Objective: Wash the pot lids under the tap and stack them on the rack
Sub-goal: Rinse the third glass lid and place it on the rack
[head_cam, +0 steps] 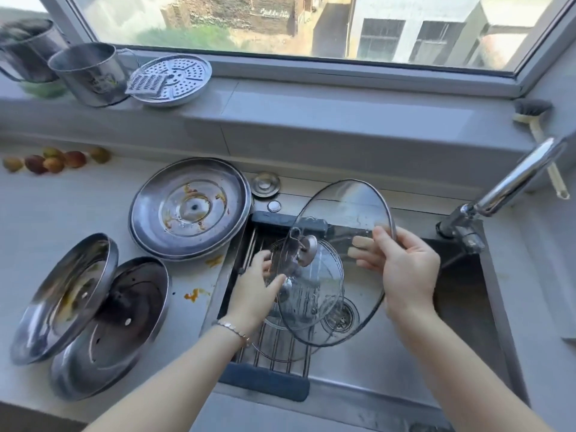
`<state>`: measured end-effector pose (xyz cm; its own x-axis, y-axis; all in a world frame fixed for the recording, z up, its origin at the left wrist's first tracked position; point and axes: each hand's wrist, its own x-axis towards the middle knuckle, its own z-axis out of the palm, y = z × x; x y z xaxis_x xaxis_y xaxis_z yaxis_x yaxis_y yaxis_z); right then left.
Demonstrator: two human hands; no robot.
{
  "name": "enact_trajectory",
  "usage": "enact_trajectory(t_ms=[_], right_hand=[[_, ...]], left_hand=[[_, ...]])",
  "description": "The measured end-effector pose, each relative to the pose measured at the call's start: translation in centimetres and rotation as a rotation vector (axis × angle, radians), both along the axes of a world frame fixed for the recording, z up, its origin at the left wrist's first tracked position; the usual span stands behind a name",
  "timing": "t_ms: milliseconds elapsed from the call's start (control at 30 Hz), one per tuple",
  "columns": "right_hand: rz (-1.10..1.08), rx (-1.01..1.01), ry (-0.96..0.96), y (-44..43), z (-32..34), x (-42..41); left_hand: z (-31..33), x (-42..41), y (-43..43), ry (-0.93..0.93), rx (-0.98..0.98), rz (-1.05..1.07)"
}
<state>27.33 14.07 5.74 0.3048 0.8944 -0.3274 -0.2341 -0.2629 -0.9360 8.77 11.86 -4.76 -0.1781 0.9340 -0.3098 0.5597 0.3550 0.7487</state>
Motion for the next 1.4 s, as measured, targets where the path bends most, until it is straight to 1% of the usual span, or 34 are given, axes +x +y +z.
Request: enact_trajectory(t_ms=[33,67,133,233,300,433,533,633,733,833,967,1133,1200,1233,1400], right_hand=[[-0.019,-0.004,-0.003,0.1,-0.1,0.0],[-0.029,-0.007,-0.009,0.2,-0.2,0.1],[-0.036,-0.004,-0.025,0.4,0.0,0.4],[-0.036,0.020,-0.064,0.6,0.3,0.8],[-0.041,0.024,-0.071,0.8,0.5,0.8],[-0.078,0.005,-0.030,1.2,0.6,0.9],[-0.085,-0.018,0.005,1.4,0.4,0.8],[-0.067,-0.057,0.043,1.7,-0.7,0.2],[-0.044,-0.104,0.073,1.9,-2.9,-0.9],[-0.018,-0.156,0.088,2.0,-5.6,-2.4],[0.016,-0.209,0.096,1.7,-9.0,-4.9],[0.027,-0.165,0.084,1.4,-11.4,-6.0],[0.027,-0.177,0.028,1.3,-12.5,-5.3],[0.033,-0.199,-0.037,1.0,-13.0,-4.9],[0.120,-0.294,-0.458,-0.6,-14.9,-4.2]], left_hand=[[-1.4,-0.4,-0.2,0.141,-0.062,-0.088],[-2.5,-0.7,-0.3,0.225,-0.102,-0.167],[-4.0,-1.0,-0.2,0.294,-0.122,-0.279],[-5.3,-1.3,0.4,0.341,-0.116,-0.339],[-5.4,-1.3,0.7,0.298,-0.136,-0.342],[-5.7,-1.3,0.4,0.192,-0.111,-0.279],[-6.4,-1.4,-0.7,0.077,-0.135,-0.273],[-6.6,-2.0,-1.5,-0.006,-0.188,-0.164],[-6.8,-3.6,-1.8,0.059,-0.257,-0.073],[-7.3,-5.4,-2.6,0.129,-0.343,-0.062],[-7.5,-5.9,-3.1,0.095,-0.375,-0.018],[-7.6,-5.5,-3.0,0.067,-0.392,0.038],[-7.4,-5.3,-3.2,0.071,-0.405,0.027],[-7.4,-5.2,-3.2,0.072,-0.410,0.030],[-7.6,-5.0,-3.0,0.093,-0.418,0.044]])
